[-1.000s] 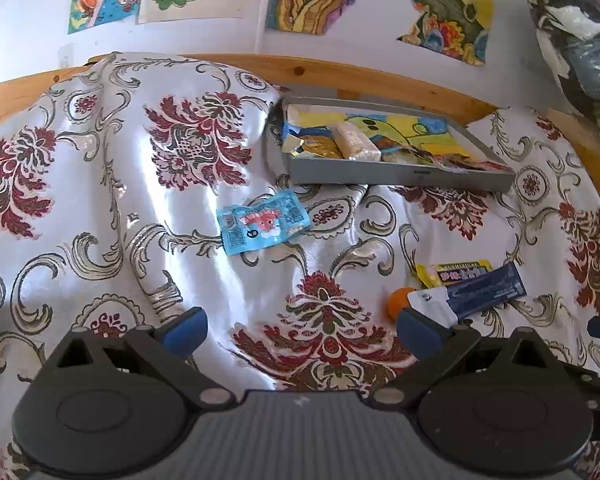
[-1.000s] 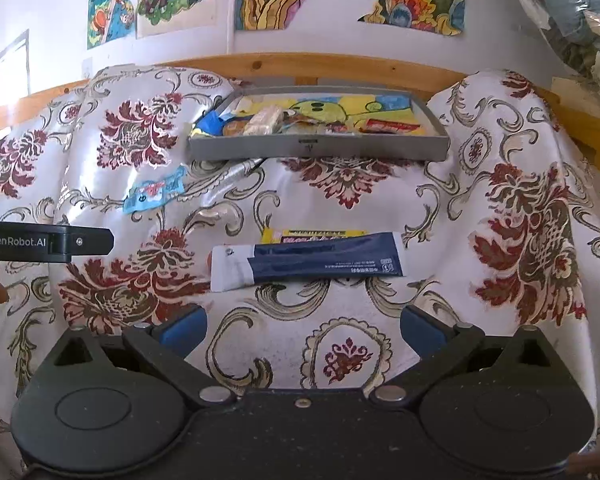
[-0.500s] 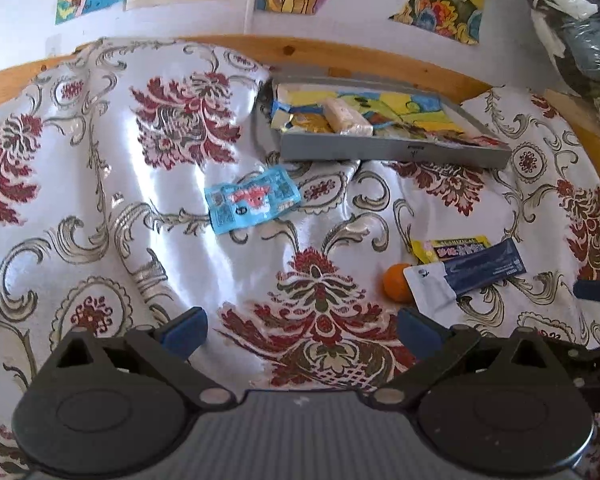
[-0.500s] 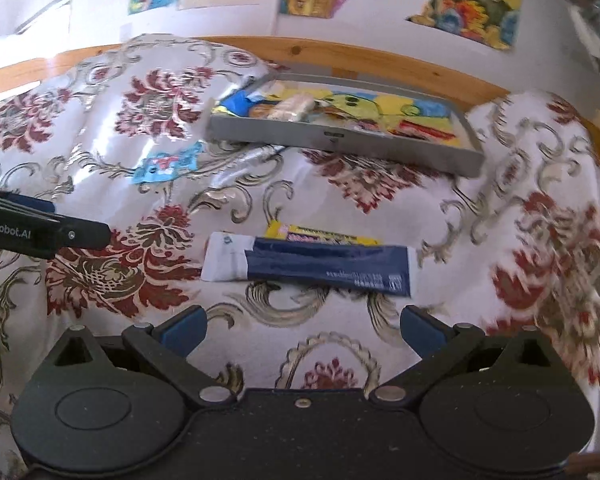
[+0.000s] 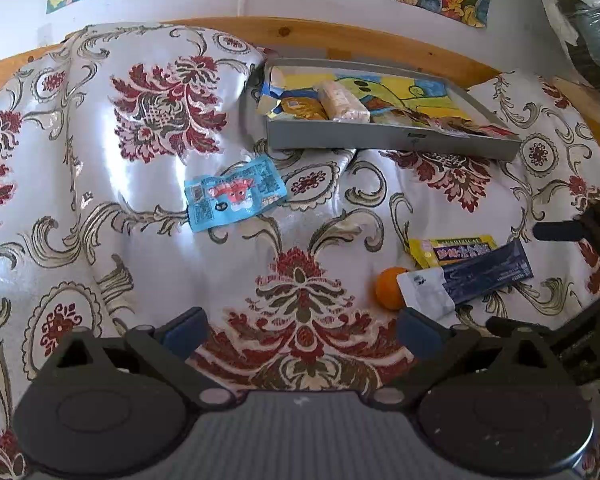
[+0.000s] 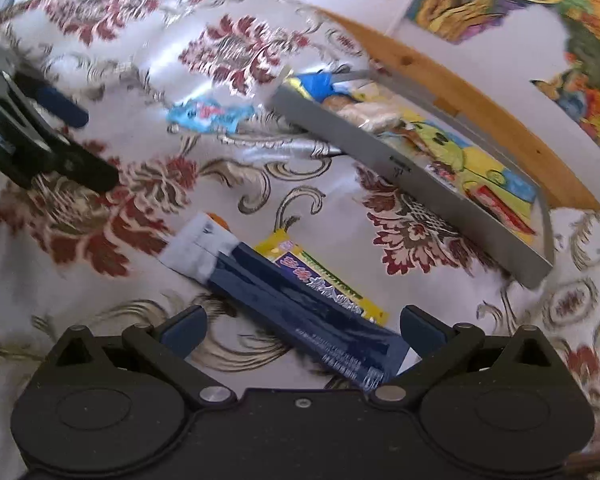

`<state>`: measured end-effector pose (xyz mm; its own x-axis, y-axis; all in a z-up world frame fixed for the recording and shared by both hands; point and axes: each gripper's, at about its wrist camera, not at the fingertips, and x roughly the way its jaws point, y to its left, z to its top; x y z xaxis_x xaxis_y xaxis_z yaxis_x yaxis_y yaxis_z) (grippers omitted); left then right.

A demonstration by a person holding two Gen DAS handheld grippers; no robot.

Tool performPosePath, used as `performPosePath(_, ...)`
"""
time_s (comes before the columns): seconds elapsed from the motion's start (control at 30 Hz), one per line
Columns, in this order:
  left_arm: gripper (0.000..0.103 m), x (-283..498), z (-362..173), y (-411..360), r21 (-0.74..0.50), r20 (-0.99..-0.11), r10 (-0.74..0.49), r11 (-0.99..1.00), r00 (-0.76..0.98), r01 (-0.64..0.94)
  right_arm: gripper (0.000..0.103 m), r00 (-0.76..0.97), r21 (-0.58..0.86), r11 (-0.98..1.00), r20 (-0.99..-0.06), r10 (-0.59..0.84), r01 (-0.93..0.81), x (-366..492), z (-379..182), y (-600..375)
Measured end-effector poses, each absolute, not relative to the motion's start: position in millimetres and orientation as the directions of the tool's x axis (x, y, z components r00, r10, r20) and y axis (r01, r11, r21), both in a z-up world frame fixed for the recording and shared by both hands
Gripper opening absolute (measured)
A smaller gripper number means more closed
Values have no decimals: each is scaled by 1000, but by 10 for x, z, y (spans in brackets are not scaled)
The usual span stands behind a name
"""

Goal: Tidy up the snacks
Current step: 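Grasp the navy-blue stick packet with the right tool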

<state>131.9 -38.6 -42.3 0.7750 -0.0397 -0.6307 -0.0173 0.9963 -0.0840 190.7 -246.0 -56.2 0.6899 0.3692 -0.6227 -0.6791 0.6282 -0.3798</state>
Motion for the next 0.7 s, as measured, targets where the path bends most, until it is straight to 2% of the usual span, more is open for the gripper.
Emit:
performPosePath(0.2, 102, 1367, -411, -450, -58, -640, -39, 998, 767, 2, 100, 612, -395, 506, -689, 390, -767, 2217, -638, -2364)
performPosePath(0.3, 102, 1383, -405, -447, -61, -644, -40, 998, 764, 1, 87, 571, -351, 495, -710, 412, -795, 2327, -622, -2342)
performPosePath(0.37, 102, 1392, -406, -444, -60, -646, -40, 998, 763, 2, 67, 555, -326, 500, -715, 425, -803, 2343, -614, -2350)
performPosePath(0.57, 102, 1422, -421, -445, -61, -649, -44, 998, 759, 6, 61, 553, -271, 561, -717, 425, -782, 2323, -586, -2462)
performPosePath(0.7, 102, 1438, -433, -473, -55, -651, -57, 998, 757, 27, 59, 564, -175, 699, -735, 376, -694, 2334, -518, -2527)
